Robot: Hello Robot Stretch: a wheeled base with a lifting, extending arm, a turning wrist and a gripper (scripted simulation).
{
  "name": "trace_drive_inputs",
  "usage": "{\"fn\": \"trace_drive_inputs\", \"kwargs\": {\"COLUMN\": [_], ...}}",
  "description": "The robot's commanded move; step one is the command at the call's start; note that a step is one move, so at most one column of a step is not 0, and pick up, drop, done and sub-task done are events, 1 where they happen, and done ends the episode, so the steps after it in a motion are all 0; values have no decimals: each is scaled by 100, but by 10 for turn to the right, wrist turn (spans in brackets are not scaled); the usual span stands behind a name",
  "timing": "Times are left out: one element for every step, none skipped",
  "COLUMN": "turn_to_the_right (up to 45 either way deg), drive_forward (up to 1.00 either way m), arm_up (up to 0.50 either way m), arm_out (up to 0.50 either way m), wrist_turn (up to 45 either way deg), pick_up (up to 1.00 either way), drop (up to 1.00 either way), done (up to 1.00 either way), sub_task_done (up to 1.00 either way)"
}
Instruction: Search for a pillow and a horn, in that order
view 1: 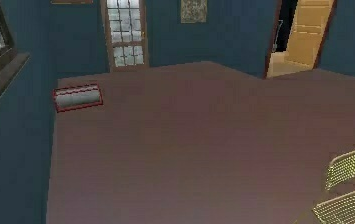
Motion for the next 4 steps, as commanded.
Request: {"fn": "trace_drive_inputs", "kwargs": {"turn_to_the_right": [0,180,0,0], "drive_forward": [20,0,100,15], "arm_up": [0,0,0,0], "arm_out": [0,0,0,0], "wrist_turn": [0,0,0,0], "pick_up": [0,0,0,0], "drop": [0,0,0,0], "done": [0,0,0,0], "sub_task_done": [0,0,0,0]}}
